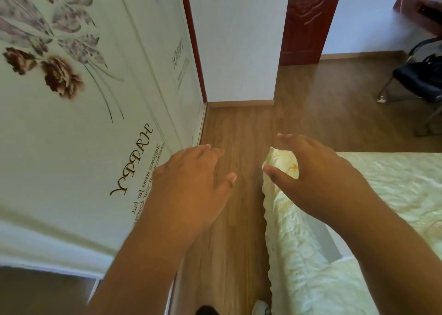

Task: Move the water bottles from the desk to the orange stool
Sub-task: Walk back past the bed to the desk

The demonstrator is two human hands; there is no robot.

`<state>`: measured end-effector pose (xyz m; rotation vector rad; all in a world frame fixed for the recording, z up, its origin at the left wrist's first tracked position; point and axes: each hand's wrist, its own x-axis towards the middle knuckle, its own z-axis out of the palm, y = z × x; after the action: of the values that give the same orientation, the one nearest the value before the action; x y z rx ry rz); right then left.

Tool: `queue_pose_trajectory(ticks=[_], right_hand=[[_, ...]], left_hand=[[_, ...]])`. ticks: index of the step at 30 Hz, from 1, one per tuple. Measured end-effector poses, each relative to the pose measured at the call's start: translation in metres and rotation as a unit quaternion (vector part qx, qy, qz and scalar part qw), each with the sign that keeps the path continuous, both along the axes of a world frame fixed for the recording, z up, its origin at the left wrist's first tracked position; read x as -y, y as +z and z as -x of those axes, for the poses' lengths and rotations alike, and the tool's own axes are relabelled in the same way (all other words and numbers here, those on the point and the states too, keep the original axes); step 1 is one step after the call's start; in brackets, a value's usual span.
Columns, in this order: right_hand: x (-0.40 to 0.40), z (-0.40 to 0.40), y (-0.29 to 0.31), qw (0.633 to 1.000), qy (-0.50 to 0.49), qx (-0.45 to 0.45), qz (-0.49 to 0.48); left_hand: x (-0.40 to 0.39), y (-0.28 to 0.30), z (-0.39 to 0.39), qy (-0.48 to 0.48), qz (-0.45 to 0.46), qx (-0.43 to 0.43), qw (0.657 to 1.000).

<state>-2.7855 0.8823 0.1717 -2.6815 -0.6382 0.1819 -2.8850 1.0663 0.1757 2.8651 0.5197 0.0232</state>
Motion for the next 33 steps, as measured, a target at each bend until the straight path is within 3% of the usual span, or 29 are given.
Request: queue_pose_trajectory(ticks=[15,33], right_hand=[[-0.015,-0.105,-0.010,0.998,-0.048,-0.004,0.027],[-0.200,-0.252,0.003,0.997,-0.058,0.027,0.044]], left_hand=[[-0.031,-0.011,-0.126,-0.036,0.019,-0.011,0.999],[-0.219,-0.007,-0.293,-0.067,0.021,0.006,0.997]])
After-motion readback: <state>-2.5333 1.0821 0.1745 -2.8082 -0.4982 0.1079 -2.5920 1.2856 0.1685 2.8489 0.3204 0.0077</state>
